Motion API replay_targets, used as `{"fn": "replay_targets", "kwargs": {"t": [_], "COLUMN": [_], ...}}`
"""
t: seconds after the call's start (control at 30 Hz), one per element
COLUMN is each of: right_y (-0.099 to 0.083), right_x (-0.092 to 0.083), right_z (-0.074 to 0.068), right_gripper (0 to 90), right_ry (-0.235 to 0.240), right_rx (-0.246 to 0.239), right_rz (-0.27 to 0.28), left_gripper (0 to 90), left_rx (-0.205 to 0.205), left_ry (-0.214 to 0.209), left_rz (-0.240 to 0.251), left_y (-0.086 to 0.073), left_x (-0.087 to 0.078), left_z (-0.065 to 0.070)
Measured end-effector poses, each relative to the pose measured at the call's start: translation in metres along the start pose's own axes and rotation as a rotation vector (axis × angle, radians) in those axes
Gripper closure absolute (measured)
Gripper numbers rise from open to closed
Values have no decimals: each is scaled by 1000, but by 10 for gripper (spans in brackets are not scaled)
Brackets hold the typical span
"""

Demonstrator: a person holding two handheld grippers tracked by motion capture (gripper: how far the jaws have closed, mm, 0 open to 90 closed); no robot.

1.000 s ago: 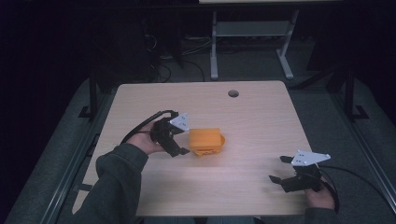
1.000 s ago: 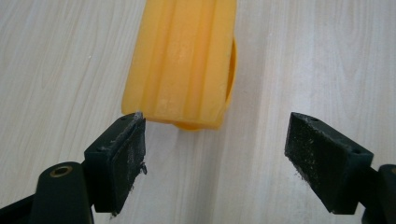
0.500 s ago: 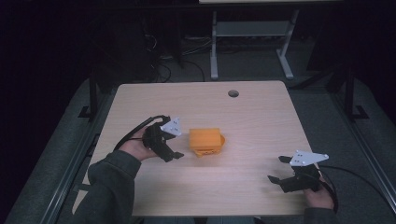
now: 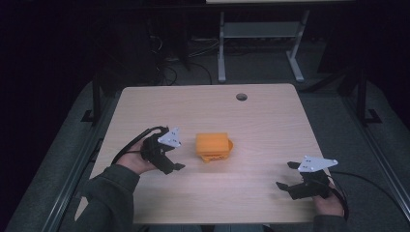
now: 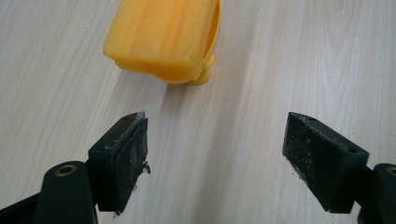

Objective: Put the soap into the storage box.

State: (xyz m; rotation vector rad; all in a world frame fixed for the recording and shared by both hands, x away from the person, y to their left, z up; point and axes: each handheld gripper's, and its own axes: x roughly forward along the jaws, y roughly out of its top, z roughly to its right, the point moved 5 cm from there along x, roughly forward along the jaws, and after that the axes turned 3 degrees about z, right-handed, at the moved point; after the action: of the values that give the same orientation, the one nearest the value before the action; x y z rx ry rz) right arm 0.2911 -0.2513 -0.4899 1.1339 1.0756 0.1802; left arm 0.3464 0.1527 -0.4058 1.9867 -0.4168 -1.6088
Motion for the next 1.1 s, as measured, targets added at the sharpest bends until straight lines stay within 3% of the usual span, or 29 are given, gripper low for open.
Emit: {"fn": "replay_targets", "kwargs": {"t": [0.17, 0.53, 1.1], "right_y": [-1, -2, -2], "right_x": [1, 1, 1], "right_z": [0, -1, -1], "right_gripper": [137, 137, 137], "right_ry": [1, -3, -7], "right_rx": [0, -7, 2], "right_rz": [-6, -15, -21], "left_gripper": [215, 215, 223], "left_rx": [-9, -30, -65], "left_ry": [-10, 14, 30], "left_rz": [10, 51, 63], "left_y": [-7, -18, -48], "left_x": [0, -2, -4], "left_z": [6, 12, 22]}}
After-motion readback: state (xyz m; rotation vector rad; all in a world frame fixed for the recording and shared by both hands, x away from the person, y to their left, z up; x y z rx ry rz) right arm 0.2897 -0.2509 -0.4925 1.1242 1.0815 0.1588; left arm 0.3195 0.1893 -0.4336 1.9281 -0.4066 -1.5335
